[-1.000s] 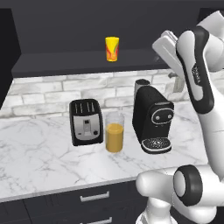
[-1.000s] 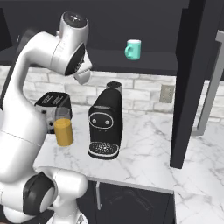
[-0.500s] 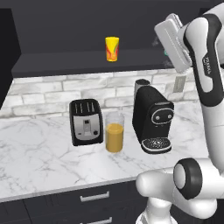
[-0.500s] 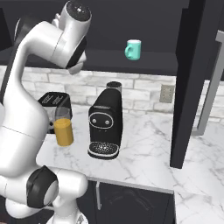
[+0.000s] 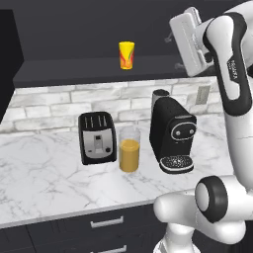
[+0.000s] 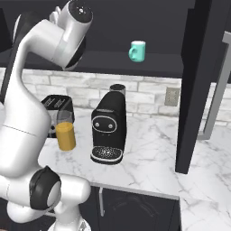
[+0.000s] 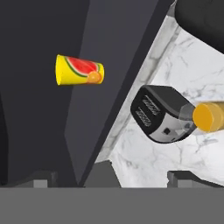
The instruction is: There is a tray on the dining counter. Grab the cup, mug, and pitcher and place them on the tray. The pitcher may be placed next to the tray if it cannot fit the tray.
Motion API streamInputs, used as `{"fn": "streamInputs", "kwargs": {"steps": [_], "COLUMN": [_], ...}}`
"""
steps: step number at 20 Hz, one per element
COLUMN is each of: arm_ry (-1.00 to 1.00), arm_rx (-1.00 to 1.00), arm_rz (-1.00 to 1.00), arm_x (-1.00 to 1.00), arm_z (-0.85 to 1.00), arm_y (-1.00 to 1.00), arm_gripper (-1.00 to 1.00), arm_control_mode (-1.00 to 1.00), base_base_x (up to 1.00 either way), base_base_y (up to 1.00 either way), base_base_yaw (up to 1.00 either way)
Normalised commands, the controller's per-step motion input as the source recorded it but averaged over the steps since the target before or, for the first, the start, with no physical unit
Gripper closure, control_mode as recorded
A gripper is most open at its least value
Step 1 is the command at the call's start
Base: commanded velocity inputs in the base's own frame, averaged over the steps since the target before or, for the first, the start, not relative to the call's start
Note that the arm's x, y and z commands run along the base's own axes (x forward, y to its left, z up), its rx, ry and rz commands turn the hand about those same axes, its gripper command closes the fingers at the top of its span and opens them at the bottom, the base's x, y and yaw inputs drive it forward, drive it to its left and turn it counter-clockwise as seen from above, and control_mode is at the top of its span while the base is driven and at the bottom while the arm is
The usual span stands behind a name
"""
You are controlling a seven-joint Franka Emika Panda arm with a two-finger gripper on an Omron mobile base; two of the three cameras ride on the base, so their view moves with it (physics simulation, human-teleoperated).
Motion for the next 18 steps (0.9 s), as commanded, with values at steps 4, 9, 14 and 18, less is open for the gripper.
{"fn": "streamInputs", "kwargs": {"steps": [4, 9, 14, 18], "arm_ry": [-0.02, -0.08, -0.10, -0.07], "arm_rx": [0.02, 0.00, 0.00, 0.00], "arm_rz": [-0.03, -0.01, 0.00, 0.00], "arm_x": [0.21, 0.20, 0.20, 0.25], "arm_z": [-0.03, -0.14, -0.14, -0.14], "arm_y": [0.03, 0.06, 0.16, 0.24], "arm_gripper": [-1.00, -1.00, -1.00, -1.00], "arm_control_mode": [-1.00, -1.00, -1.00, -1.00], "base_base_x": [0.00, 0.00, 0.00, 0.00], "base_base_y": [0.00, 0.00, 0.00, 0.00], "base_base_yaw": [0.00, 0.00, 0.00, 0.00]}}
